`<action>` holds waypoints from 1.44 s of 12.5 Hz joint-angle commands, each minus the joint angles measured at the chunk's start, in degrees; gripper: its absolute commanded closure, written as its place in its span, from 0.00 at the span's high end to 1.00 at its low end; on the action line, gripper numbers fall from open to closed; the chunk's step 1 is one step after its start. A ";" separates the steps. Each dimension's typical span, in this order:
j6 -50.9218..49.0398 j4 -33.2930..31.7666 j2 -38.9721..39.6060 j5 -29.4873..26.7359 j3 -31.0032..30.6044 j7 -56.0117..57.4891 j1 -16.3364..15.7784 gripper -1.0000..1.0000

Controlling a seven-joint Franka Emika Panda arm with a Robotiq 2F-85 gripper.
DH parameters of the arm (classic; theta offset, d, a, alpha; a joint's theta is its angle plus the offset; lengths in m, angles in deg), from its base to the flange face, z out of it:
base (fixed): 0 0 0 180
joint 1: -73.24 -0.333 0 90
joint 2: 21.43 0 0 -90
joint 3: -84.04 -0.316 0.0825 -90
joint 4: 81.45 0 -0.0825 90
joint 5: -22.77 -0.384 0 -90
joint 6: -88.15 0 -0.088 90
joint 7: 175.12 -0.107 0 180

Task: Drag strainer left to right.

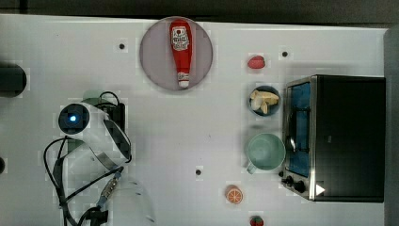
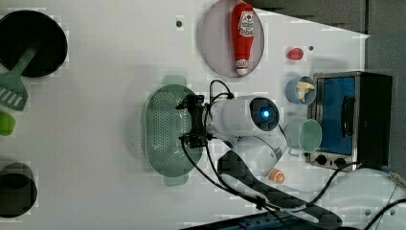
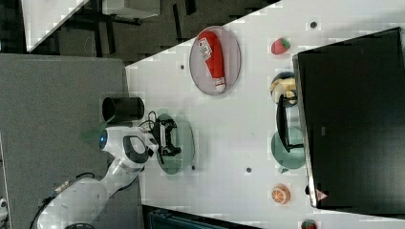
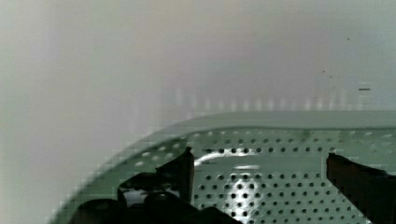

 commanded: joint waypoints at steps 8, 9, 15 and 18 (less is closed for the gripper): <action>0.42 -7.66 -6.67 -0.06 1.29 8.97 8.46 1.00; 0.91 -8.03 -7.02 -0.06 1.34 10.21 9.48 1.00; 1.00 -8.90 -7.65 -0.05 3.26 15.74 14.14 1.00; 1.01 -9.81 -8.54 -0.06 4.74 19.42 15.78 1.00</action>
